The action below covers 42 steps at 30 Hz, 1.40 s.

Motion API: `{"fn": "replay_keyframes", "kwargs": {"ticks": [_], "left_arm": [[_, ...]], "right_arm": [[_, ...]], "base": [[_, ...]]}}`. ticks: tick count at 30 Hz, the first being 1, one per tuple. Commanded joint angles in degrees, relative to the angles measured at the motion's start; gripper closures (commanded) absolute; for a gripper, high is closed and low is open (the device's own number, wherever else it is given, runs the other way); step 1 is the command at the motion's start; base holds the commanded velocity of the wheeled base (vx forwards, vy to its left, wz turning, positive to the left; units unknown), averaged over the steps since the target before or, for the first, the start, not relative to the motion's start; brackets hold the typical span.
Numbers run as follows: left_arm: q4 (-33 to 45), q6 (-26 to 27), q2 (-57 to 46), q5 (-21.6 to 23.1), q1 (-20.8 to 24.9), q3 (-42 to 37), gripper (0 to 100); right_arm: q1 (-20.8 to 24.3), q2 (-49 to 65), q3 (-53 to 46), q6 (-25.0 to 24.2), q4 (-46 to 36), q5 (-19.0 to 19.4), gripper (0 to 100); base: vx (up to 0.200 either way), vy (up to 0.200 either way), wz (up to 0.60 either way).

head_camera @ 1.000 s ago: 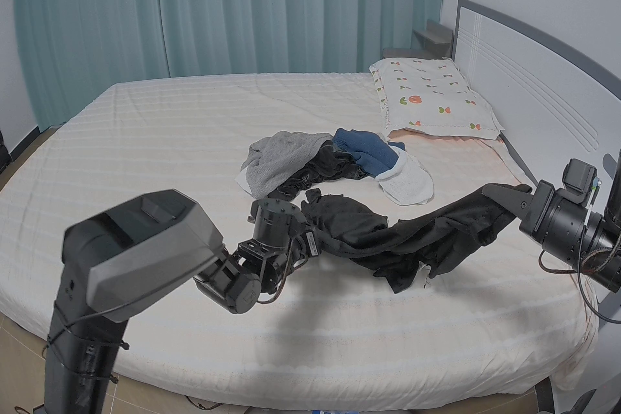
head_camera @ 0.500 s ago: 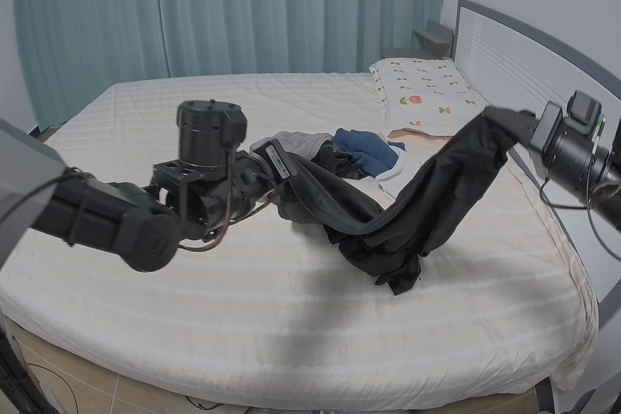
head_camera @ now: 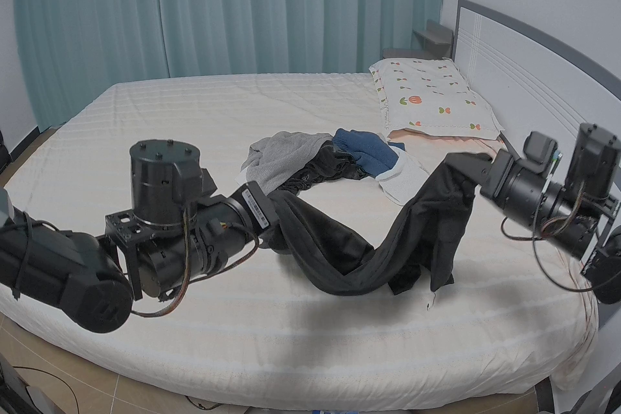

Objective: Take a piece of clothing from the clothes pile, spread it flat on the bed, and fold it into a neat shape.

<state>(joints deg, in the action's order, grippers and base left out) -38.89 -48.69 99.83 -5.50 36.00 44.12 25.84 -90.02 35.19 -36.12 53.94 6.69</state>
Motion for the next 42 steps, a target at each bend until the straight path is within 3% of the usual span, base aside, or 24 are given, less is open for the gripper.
{"fn": "replay_keyframes", "kwargs": {"ticks": [1, 5, 9, 15, 42], "left_arm": [[-6.82, -3.69, 2.48, 3.39, 2.32, -6.85, 100], [-8.22, -3.69, 3.44, 3.48, 2.41, -6.94, 100], [-8.22, -4.05, 4.59, 3.39, 2.59, -7.29, 100], [-8.31, -4.57, 4.06, 3.3, 2.59, -8.7, 100], [-7.96, -6.51, 4.23, 2.6, 1.18, -8.61, 100]], "right_arm": [[1.49, -13.78, -5.31, -0.09, 8.55, -0.28, 100], [1.75, -15.19, -7.86, -2.73, 12.24, -0.1, 100], [2.28, -14.75, -10.23, -9.49, 14.96, -0.1, 100], [2.72, -15.01, -10.23, -9.58, 15.05, -0.36, 100], [4.13, -14.75, -10.58, -9.14, 15.05, -4.06, 100]], "base": [[0.0, 0.0, 0.0], [0.0, 0.0, 0.0], [0.0, 0.0, 0.0], [-0.2, 0.0, 0.0], [0.0, 0.0, 0.0]]}}
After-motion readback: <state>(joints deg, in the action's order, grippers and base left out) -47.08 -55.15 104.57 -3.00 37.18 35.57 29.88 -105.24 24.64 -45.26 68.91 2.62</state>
